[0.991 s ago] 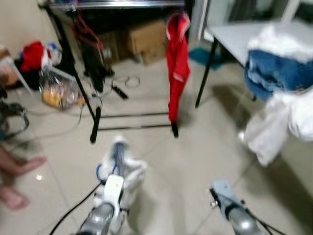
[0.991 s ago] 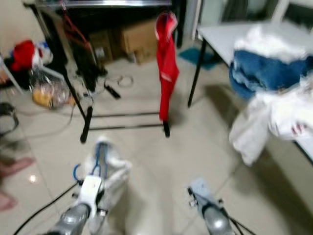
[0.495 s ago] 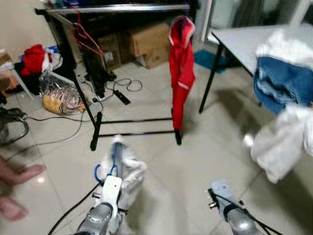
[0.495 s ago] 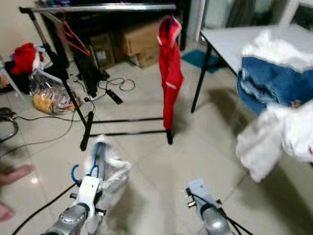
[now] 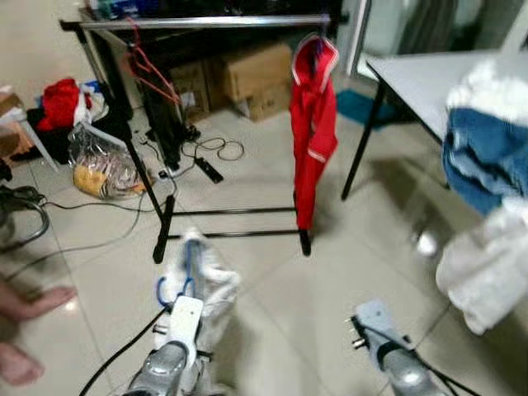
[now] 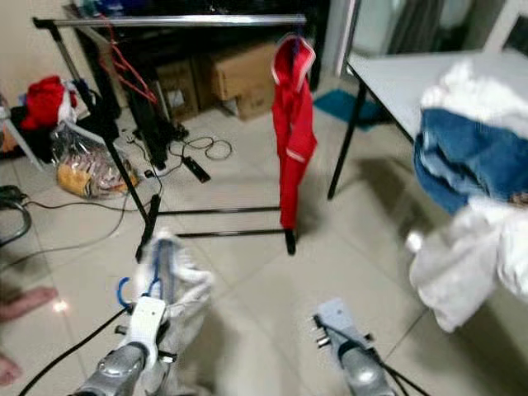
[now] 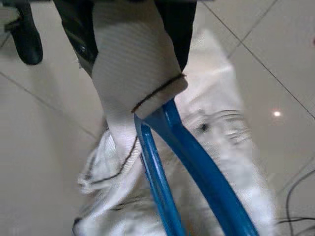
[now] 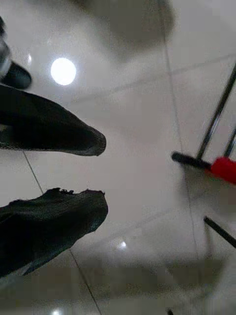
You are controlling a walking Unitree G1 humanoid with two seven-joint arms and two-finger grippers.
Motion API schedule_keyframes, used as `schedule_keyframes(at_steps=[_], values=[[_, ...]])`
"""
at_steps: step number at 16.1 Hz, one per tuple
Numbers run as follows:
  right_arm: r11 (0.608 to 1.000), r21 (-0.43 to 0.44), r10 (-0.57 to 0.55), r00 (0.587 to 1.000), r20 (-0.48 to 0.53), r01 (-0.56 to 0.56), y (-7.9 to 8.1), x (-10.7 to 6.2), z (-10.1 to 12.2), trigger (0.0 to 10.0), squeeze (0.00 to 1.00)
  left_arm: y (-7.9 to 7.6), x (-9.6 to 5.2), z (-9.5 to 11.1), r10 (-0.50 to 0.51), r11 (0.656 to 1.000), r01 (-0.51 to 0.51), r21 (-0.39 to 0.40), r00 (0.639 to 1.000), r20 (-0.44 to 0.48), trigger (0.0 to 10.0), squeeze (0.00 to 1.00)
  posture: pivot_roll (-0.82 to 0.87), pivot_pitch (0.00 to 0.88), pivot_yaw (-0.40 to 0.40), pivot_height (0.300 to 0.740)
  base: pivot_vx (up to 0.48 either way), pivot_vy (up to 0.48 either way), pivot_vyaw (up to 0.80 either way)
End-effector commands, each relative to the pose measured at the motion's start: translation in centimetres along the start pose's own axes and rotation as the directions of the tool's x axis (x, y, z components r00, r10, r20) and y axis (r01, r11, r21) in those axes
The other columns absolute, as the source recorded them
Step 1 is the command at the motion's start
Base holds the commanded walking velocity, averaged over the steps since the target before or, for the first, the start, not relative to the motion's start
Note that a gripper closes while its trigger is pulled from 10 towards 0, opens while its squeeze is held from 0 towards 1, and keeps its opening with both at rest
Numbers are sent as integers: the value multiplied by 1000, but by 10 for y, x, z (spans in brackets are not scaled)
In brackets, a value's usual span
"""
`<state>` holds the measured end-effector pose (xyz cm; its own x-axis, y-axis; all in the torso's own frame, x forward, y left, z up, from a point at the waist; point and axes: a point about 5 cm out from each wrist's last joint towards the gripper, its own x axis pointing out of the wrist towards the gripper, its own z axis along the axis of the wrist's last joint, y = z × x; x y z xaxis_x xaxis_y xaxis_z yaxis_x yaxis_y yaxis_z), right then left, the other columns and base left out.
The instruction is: Hang hanger
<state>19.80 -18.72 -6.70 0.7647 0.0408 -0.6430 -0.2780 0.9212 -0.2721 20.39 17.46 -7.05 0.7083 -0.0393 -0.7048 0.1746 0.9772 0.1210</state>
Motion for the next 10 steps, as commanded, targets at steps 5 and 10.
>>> schedule_keyframes(at_steps=[5, 10], values=[[1000, 10, 29, 999, 19, -29, 11, 2, 6, 10000, 0, 17, 0, 10, 59, 998, -59, 8, 997, 55, 10000, 0, 26, 0, 29, 740, 109, 0, 0], [999, 13, 32, 999, 16, -32, 11, 2, 5, 10000, 0, 28, -2, 17, 153, 986, -161, 53, 980, 130, 10000, 0, 32, 0, 28, 740, 0, 0, 0]])
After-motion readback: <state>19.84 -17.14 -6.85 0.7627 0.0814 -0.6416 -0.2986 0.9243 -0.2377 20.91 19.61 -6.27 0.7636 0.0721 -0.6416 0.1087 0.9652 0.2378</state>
